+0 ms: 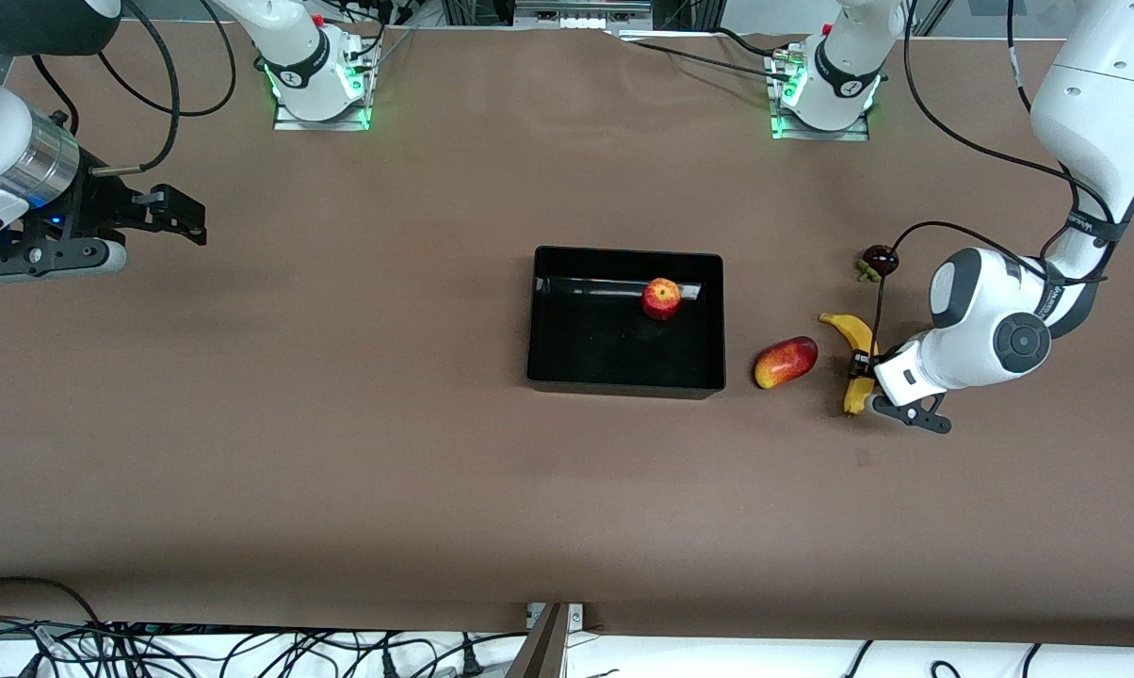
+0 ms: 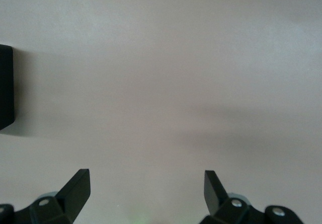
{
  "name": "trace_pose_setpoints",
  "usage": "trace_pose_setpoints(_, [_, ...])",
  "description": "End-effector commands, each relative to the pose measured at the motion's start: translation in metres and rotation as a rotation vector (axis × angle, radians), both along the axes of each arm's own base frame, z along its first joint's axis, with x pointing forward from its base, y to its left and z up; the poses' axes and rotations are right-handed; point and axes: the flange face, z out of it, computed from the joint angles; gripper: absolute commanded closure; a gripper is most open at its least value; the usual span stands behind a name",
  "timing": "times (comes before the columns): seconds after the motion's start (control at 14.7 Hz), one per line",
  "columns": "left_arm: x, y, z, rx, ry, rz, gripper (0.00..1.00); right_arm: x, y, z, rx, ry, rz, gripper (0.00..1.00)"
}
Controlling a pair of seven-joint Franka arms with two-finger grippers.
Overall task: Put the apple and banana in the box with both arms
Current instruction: 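Lower the left gripper and grasp the yellow banana, then lift the banana with the left gripper and carry it into the box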
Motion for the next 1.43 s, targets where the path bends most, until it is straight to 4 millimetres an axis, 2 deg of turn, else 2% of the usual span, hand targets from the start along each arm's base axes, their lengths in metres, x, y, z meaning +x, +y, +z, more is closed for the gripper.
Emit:
trace_pose_setpoints(0.0, [-0.002,0.003,0.015,0.019,-0.024,-0.033,1.0,0.001,-0.001,0.004,0.003,-0.007,-0.007,0.0])
trace_pose_setpoints(0.14, [0.006,-0.004,0.051,0.047,-0.047,-0.044,1.0,0.001,-0.001,0.004,0.003,-0.007,-0.005,0.0])
trace_pose_setpoints(0.34, [0.02,-0.055,0.132,0.057,0.002,-0.077,1.0,0.001,-0.001,0.004,0.003,-0.007,-0.005,0.0])
trace_pose_setpoints(0.41, [0.024,-0.077,0.158,0.061,0.02,-0.06,1.0,0.001,-0.001,0.004,0.003,-0.007,-0.007,0.0])
trace_pose_setpoints(0.48, [0.023,-0.107,0.176,0.057,0.029,-0.063,1.0,0.001,-0.001,0.004,0.003,-0.007,-0.006,0.0])
trace_pose_setpoints(0.54, [0.022,-0.143,0.191,0.053,0.016,-0.075,1.0,0.001,-0.001,0.005,0.003,-0.009,-0.005,0.0])
trace_pose_setpoints(0.61, [0.014,-0.191,0.194,0.05,0.013,-0.111,1.0,0.001,-0.001,0.004,0.003,-0.007,-0.005,0.0])
trace_pose_setpoints(0.68, [0.006,-0.234,0.193,0.044,0.01,-0.143,1.0,0.001,-0.001,0.005,0.003,-0.009,-0.005,0.0])
trace_pose_setpoints(0.75, [-0.004,-0.272,0.175,0.032,0.038,-0.166,0.99,0.001,-0.001,0.005,0.003,-0.009,-0.007,0.0])
trace_pose_setpoints(0.88, [-0.013,-0.328,0.141,0.0,0.076,-0.156,0.99,0.001,-0.001,0.005,0.003,-0.009,-0.006,0.0])
trace_pose_setpoints(1.02, [-0.027,-0.387,0.123,-0.028,0.053,-0.153,0.99,0.001,-0.001,0.005,0.003,-0.009,-0.005,0.0])
trace_pose_setpoints(1.09, [-0.033,-0.405,0.108,-0.028,0.036,-0.135,0.99,0.001,-0.001,0.004,0.003,-0.007,-0.005,0.0])
trace_pose_setpoints(1.23, [-0.046,-0.428,0.078,-0.028,0.017,-0.125,0.99,0.001,-0.001,0.004,0.003,-0.007,-0.006,0.0])
trace_pose_setpoints(1.36, [-0.053,-0.443,0.05,-0.041,0.015,-0.127,0.97,0.001,-0.001,0.004,0.003,-0.007,-0.007,0.0])
